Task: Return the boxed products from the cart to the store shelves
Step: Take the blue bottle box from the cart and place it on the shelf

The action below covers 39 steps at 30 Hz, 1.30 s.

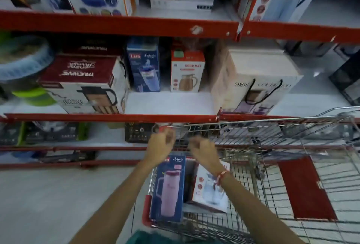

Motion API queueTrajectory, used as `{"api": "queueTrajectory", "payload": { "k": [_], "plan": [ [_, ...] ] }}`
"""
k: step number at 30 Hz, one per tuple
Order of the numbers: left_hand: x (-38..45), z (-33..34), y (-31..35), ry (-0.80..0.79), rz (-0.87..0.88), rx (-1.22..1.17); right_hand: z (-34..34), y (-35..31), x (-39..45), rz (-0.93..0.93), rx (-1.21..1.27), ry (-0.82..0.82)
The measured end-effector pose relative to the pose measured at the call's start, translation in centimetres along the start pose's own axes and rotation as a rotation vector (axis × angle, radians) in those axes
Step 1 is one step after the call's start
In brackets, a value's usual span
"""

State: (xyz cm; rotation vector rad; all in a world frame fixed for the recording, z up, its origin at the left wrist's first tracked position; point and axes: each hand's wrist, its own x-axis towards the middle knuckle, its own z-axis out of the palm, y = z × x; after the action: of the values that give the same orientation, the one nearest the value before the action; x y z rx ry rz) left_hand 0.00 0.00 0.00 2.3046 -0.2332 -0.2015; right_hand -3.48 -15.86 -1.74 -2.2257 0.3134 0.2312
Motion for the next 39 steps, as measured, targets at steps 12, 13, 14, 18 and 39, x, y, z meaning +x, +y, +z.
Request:
{"api": "queueTrajectory", "payload": {
  "k": [12, 13, 14, 18, 39],
  "plan": [
    [-5.7, 13.3, -9.3, -0.191, -0.684, 0.165, 14.0, 11.7, -0.4, 0.504, 0.291, -0.474],
    [-5.1, 13.3, -8.9, -0.151, -0.74, 0.128, 13.9, 11.4, -0.3, 0.497, 0.321, -0.47],
    [-4.4, 13.1, -8.4, -0.121, -0.787, 0.077, 13.6, 11.2, -0.3, 0.493, 0.347, -0.462],
    [-2.8, 12.1, -7.3, -0.071, -0.889, -0.049, 12.0, 11.2, -0.4, 0.534, 0.474, -0.405],
    [-1.6, -1.6, -0.6, 0.124, -0.281, -0.579, -1.4, -2.1, -1.2, 0.034, 0.208, -0.08]
  ]
}}
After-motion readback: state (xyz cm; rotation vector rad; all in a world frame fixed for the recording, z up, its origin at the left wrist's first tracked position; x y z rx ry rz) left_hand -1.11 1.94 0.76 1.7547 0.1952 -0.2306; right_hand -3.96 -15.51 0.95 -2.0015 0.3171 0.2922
